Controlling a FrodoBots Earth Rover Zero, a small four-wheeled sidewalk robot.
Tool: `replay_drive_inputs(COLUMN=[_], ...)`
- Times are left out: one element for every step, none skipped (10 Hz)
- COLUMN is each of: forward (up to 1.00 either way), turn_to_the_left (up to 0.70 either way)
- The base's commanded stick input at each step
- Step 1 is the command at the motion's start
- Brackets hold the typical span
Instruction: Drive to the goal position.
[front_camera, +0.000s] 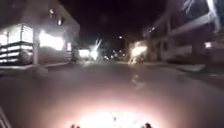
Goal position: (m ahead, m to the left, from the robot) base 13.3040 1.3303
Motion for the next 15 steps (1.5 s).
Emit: replay_drive_inputs(forward=[0.70,0.70,0.70,0.70,0.70,0.70,0.70,0.70,0.70,0.70,0.70,0.70,0.70,0.70,0.70], turn_to_the_left=[0.00,0.00,0.00,0.00,0.00,0.00,0.00,0.00,0.00,0.00,-0.03,-0.13,-0.22,-0.31,-0.11])
